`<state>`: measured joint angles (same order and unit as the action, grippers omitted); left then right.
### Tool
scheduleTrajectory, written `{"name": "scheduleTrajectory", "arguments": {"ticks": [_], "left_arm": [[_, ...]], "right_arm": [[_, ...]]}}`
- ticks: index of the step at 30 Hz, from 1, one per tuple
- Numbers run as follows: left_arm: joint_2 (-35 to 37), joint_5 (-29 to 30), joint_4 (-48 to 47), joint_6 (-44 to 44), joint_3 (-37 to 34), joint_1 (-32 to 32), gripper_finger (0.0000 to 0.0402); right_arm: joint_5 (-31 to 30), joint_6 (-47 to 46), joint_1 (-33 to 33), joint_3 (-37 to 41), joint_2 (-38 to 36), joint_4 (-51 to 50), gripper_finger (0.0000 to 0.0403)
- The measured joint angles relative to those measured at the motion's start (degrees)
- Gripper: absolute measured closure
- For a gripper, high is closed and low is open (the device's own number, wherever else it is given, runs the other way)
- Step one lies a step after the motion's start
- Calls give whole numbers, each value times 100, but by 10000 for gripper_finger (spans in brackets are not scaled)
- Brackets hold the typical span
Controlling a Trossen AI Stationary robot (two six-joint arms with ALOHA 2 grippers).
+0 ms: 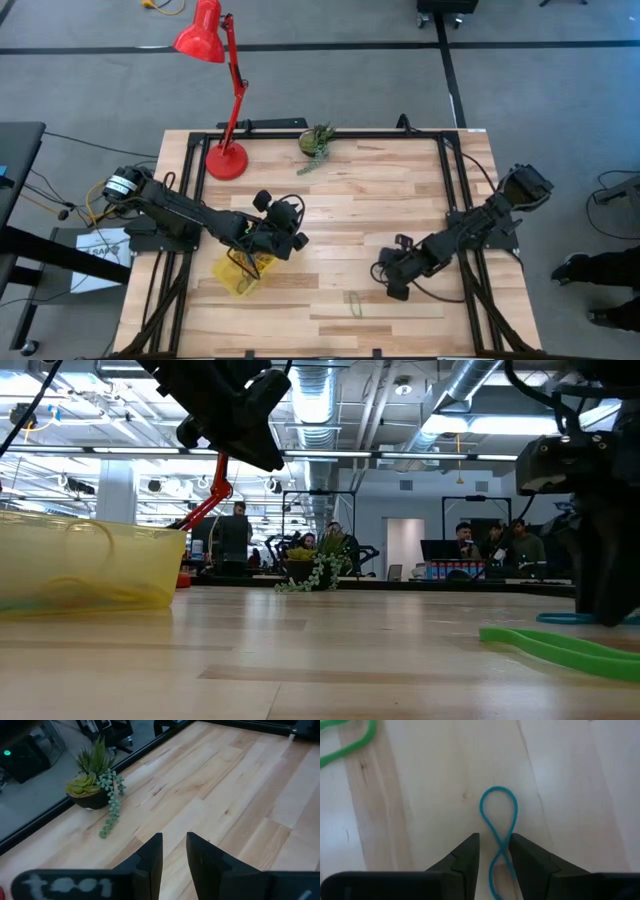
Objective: Pick and place items into bin
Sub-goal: Put the blue rubber band into the yellow bin
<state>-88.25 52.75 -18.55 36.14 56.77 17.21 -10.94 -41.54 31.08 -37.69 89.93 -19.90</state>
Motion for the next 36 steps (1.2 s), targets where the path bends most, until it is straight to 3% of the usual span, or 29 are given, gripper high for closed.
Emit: {"name": "scheduleTrajectory", "arguments": {"ticks": [5, 11, 17, 19, 23, 26, 32, 36], "left_arm": [[0, -55, 0, 2, 0, 0, 325], [0, -199, 1, 23, 0, 0, 325], [0, -226, 87, 73, 0, 4, 325], [0, -421, 330, -10, 0, 4, 325], [0, -1249, 1069, -868, 0, -26, 325], [0, -1660, 1447, -1328, 0, -39, 325], [0, -1702, 1547, -1631, 0, -42, 325], [0, -2236, 1549, -2078, 0, -46, 325]], "right_arm": [[-16, 0, -112, 7, 11, 30, 311], [-11, 55, -123, 15, 11, 123, 392], [-144, 767, -123, -106, -44, 272, 395], [-736, 1069, -142, -282, -90, 398, 400], [-2640, 1329, -355, -517, -54, 791, 395], [-3251, 1437, -645, -553, 10, 1800, 400], [-2081, 2547, -836, -555, 334, 3840, 400], [-1782, 2855, -834, -566, 678, 4681, 401]]}}
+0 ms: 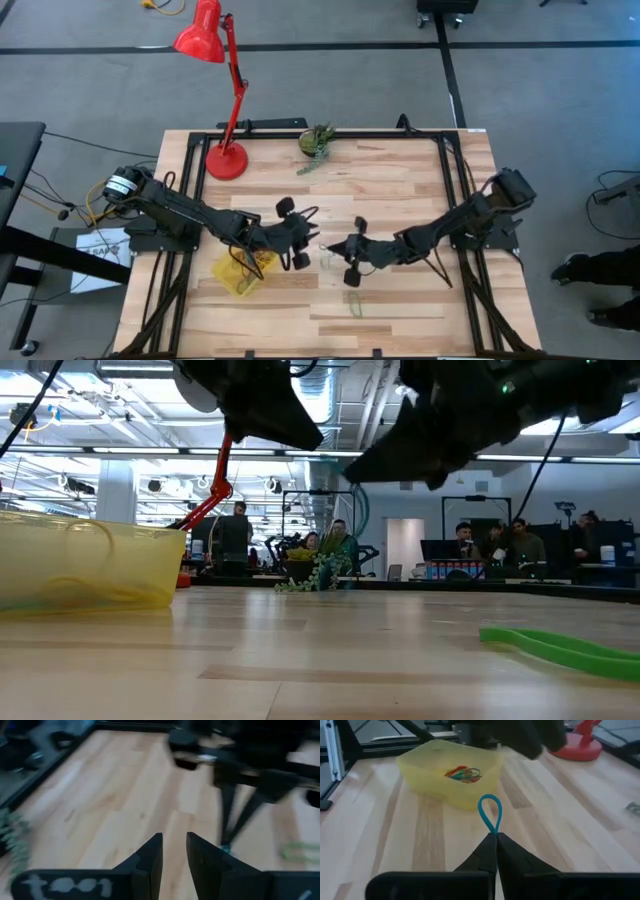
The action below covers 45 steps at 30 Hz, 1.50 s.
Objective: Pick and place items into bin
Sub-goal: Put the blue rubber band into the yellow bin
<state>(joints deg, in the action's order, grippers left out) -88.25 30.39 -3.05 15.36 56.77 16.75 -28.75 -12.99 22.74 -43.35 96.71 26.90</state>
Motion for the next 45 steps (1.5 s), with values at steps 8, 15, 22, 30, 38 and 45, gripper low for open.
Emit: {"name": "scheduleTrajectory", "arguments": {"ticks": [8, 15, 22, 30, 38, 45], "left_arm": [[0, -1699, -6, -905, 0, 16, 325], [0, -1468, -102, -933, -2, -21, 325], [0, -1473, -111, -872, -2, -37, 325], [0, -1475, -144, -833, -2, -37, 325], [0, -1470, -144, -832, -2, -37, 325], [0, -1396, -140, -831, -2, -37, 325]], "right_arm": [[24, -42, -87, 8, 325, 201, 402], [37, -2, -76, -20, 192, 429, 402], [40, 140, -73, -11, 198, 650, 402], [42, 300, -63, -11, 198, 1018, 402], [43, 358, -66, -11, 198, 1179, 401], [50, 358, -66, -11, 198, 1218, 401]]}}
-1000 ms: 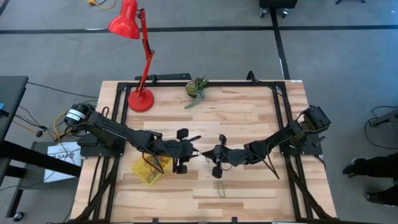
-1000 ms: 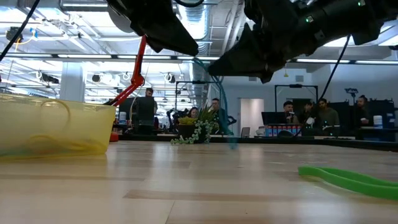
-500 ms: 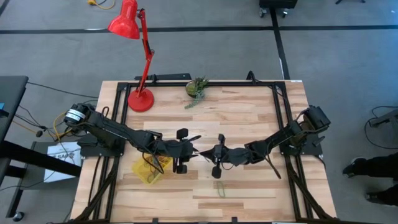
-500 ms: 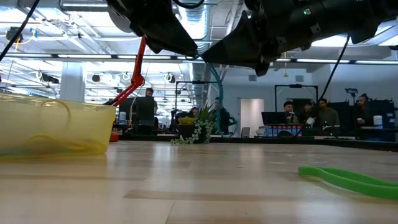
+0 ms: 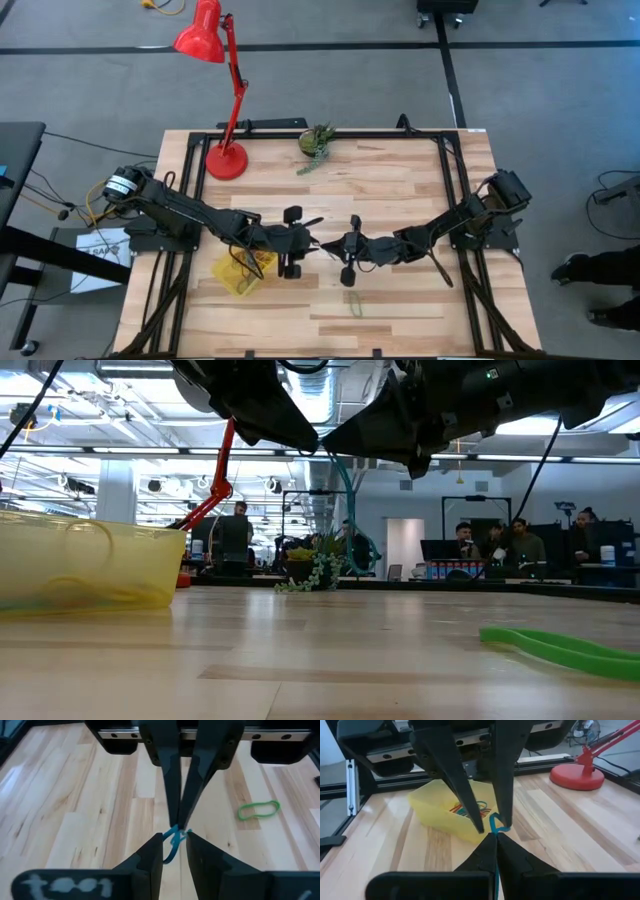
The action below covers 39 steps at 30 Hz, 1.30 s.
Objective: Pick and place items into bin
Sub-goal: Put the blue rubber band into the yellow bin
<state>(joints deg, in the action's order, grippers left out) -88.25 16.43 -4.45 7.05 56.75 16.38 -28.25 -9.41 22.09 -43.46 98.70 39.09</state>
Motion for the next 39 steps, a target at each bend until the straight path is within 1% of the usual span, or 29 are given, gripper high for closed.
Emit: {"name": "scheduleTrajectory", "arguments": {"ticks": [5, 12, 22, 26, 28, 32, 33, 35, 39], "left_arm": [[0, 86, -2, 0, 0, 0, 334], [0, 78, -11, -88, 0, 0, 395], [0, 78, -15, -102, 0, 0, 399], [0, 87, -52, -7, 0, 0, 400], [0, 335, -167, 155, -2, 5, 401], [99, 1423, -471, 447, -2, 7, 401], [156, 1527, -560, 525, 8, 6, 401], [287, 1552, -974, 776, 105, 11, 401], [602, 1456, -1957, 1434, 402, 256, 401]], "right_arm": [[-1, 80, 0, 0, 0, 7, 402], [-2, 87, 0, 0, 0, 35, 402], [-5, 73, -9, 0, 0, -2, 397], [-9, -152, -11, 0, -4, -195, 396], [-9, -252, -13, 0, -4, -435, 396], [-13, -586, -52, 2, -7, -913, 396], [-15, -661, -69, 2, -7, -1030, 396], [-13, -713, -118, 2, -7, -1223, 396], [-2, -718, -160, 2, -7, -1357, 396]]}}
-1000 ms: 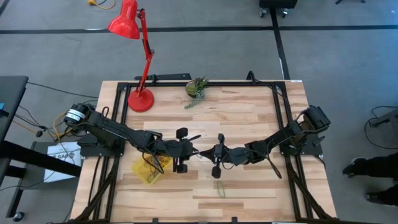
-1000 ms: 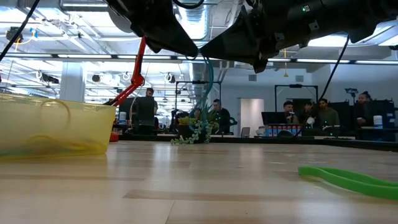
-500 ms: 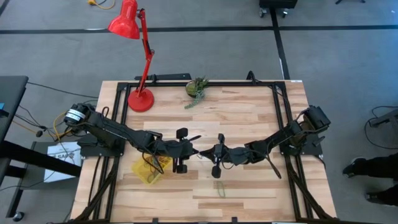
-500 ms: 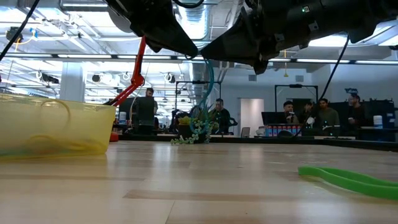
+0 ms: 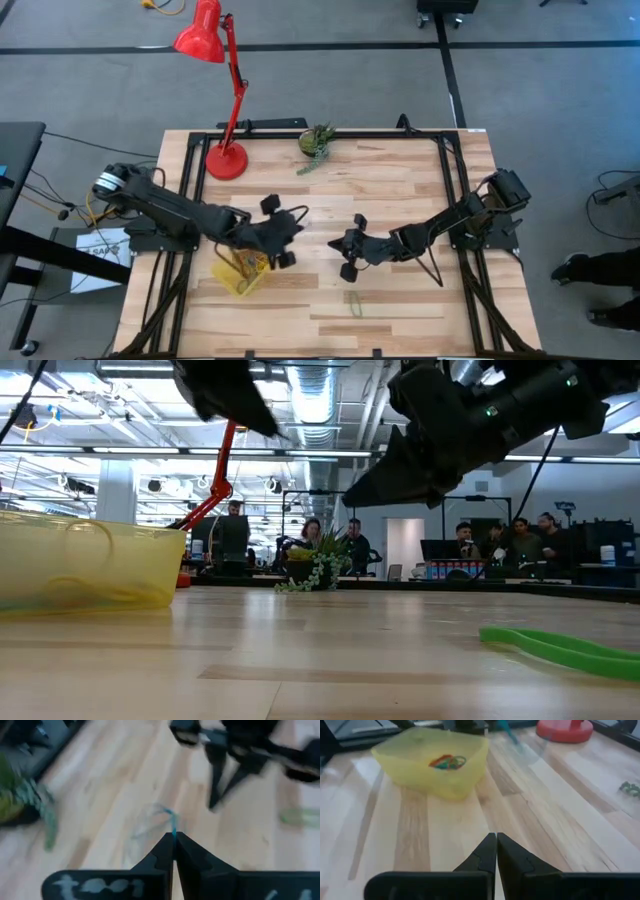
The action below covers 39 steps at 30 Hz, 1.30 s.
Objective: Pick and place items into bin
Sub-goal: Put the blue rubber band into the yellow bin
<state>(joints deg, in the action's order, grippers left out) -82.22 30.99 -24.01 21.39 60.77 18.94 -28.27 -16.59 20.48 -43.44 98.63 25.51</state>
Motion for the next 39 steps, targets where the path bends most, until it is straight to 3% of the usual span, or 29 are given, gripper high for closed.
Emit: {"name": "scheduleTrajectory", "arguments": {"ticks": [5, 9, 18, 24, 39], "left_arm": [[324, -737, -1771, 1226, 464, 497, 401], [353, -1392, -2504, 2062, 558, 977, 401], [-41, -997, -4247, 4713, 335, 1600, 401], [-310, -1580, -5871, 5992, 308, 1723, 401], [-329, -2278, -4970, 5638, 308, 1921, 399]], "right_arm": [[0, 0, -1, 0, 0, -139, 396], [0, 0, -1, 0, 0, -153, 396], [-2, -4, 10, 0, 0, -143, 396], [0, -204, 12, 0, 0, -151, 396], [-4, -251, -6, 0, 2, -194, 396]]}}
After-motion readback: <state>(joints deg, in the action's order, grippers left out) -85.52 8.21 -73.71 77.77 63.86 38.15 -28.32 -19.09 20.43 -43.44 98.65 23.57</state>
